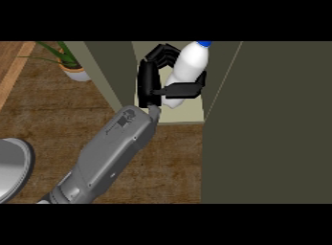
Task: Pick up the bottled water, place it into the cabinet and close the cabinet
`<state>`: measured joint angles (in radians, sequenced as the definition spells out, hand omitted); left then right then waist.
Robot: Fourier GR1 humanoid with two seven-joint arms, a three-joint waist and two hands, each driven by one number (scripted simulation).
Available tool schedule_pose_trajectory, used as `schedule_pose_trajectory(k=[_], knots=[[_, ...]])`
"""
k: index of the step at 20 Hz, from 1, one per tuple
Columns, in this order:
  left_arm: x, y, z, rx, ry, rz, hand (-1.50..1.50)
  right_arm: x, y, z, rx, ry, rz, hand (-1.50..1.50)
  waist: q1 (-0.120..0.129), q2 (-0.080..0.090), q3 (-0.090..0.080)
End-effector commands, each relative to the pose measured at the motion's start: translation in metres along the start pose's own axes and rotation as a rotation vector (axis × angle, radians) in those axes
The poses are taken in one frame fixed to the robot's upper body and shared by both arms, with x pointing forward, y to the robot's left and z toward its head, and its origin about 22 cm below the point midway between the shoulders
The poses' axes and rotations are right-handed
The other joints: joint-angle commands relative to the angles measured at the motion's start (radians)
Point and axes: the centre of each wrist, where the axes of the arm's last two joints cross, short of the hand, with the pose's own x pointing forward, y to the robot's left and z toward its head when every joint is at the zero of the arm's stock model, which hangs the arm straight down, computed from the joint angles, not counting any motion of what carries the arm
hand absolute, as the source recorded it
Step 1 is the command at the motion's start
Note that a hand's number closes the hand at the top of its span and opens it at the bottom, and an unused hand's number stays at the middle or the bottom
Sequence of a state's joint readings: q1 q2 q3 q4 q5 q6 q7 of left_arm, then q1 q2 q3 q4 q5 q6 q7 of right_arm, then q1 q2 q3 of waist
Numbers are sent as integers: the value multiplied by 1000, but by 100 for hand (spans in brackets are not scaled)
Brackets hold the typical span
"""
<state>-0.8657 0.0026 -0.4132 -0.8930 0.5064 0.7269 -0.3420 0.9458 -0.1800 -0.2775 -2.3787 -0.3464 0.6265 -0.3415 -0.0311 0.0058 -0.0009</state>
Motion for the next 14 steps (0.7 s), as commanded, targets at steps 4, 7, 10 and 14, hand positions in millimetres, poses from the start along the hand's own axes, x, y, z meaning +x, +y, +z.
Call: schedule_pose_trajectory(k=[4, 7, 10, 14], knots=[[-14, 12, -18, 78, 7, 1, 150, 19, -5, -9, 29, -60, -71, -150, -9, 5, 0], [-29, 20, -21, 32, -4, -51, 150, 19, 7, -14, 30, -67, -59, -150, -5, 5, 0], [-28, 15, -33, 38, -41, -175, 150, 10, 2, -12, 22, -79, -43, -150, -19, 7, 0], [-18, 15, -52, 40, -35, -274, -150, 8, -4, -4, 40, -87, -52, -150, -27, 6, 1]])
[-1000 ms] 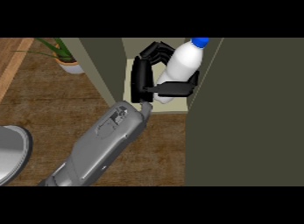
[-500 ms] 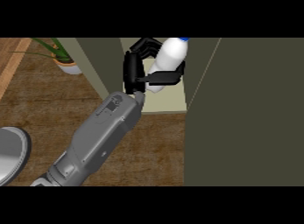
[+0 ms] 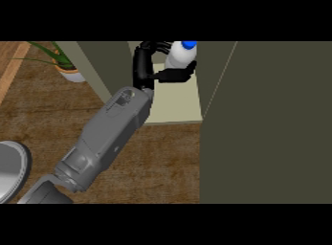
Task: Pick up the bottled water, place it into the cabinet and close the cabinet
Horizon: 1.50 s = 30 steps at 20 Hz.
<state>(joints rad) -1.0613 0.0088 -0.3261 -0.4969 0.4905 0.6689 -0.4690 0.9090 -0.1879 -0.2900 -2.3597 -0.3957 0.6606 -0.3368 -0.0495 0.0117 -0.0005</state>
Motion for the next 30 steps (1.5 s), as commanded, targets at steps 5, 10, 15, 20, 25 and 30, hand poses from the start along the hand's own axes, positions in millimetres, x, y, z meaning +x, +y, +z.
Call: schedule_pose_trajectory(k=[5, 10, 15, 20, 25, 30], knots=[[0, 9, -22, -4, -1, -152, -150, 24, 11, -9, 27, -68, -22, -150, -16, 8, -1], [5, -1, -21, -1, 8, -80, -150, 18, 3, -13, 23, -72, -8, -150, -9, 7, -1], [-2, 4, -19, -18, -37, -28, -150, 9, 9, -11, 21, -50, -11, -150, -3, 0, 0], [26, 1, -33, -98, -73, 182, -150, 17, 11, -15, 11, -58, 4, -150, 16, -4, -1], [19, -7, -13, -170, -54, 244, -150, 25, 9, -21, 38, -41, 8, -150, 19, -10, -1], [10, -8, 16, -233, -38, 278, -150, 27, 16, -13, 18, -43, -23, -150, 49, -22, -1]])
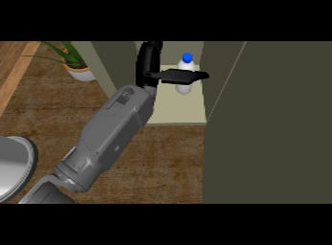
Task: Pick up the bottled water, place it into the cabinet and close the cabinet
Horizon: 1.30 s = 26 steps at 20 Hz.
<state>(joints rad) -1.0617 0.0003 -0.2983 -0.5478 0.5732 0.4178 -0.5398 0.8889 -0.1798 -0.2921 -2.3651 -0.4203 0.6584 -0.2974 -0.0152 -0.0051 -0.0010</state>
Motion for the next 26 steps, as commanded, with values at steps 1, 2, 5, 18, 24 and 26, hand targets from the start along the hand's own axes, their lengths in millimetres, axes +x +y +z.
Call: schedule_pose_trajectory(k=[1, 2, 5, 18, 24, 26], knots=[[4, -11, 21, -33, 27, 59, -150, 23, 21, -15, 17, -34, -1, -150, 21, -6, 0], [-3, -9, 34, -42, 17, 59, -150, 18, 20, -20, -11, -53, 12, -150, 27, -5, 0], [0, -4, 47, -51, 28, 91, -150, 28, 12, -9, 3, -48, 18, -150, 28, -8, 0], [32, 6, 138, -86, 31, 212, -150, 23, 31, -25, 37, -35, 17, -150, 25, -2, 0], [26, 27, 192, -80, 44, 206, -150, 32, 36, -31, 284, 55, -35, 150, 36, 0, -2], [38, 38, 200, -73, 56, 205, -150, 28, 40, -34, 323, 43, -38, 150, 36, -4, -1]])
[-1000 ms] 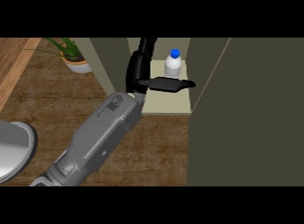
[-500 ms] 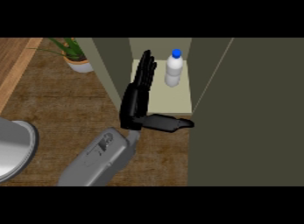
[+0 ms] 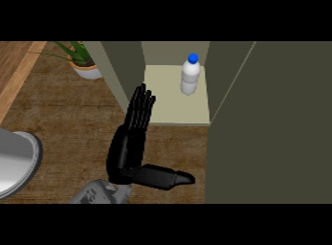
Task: Pick up the bottled water, place it into the cabinet and close the cabinet
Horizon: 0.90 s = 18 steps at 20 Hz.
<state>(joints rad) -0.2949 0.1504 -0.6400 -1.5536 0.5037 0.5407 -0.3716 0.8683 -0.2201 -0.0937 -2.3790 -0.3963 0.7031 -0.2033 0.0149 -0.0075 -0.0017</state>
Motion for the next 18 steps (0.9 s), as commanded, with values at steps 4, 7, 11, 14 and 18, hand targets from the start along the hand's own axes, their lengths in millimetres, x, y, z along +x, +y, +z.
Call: schedule_pose_trajectory(k=[4, 7, 11, 14, 18], knots=[[19, 34, 50, 20, 1, 0, -150, 37, 21, -20, 222, 42, 100, 150, -3, 1, -1], [21, 31, 59, 45, -22, 4, -150, 38, 39, -30, 247, 43, 73, 150, -10, 1, -1], [31, 40, 68, 68, -22, -8, -150, 30, 51, -43, 298, 35, 38, 150, -8, 0, -1], [42, 63, 71, 56, -27, -3, -150, 31, 55, -50, 339, 17, 44, 150, -3, 0, -3], [45, 68, 86, 83, -17, -13, -150, 36, 70, -56, 328, 9, 27, 150, -9, -3, -4]])
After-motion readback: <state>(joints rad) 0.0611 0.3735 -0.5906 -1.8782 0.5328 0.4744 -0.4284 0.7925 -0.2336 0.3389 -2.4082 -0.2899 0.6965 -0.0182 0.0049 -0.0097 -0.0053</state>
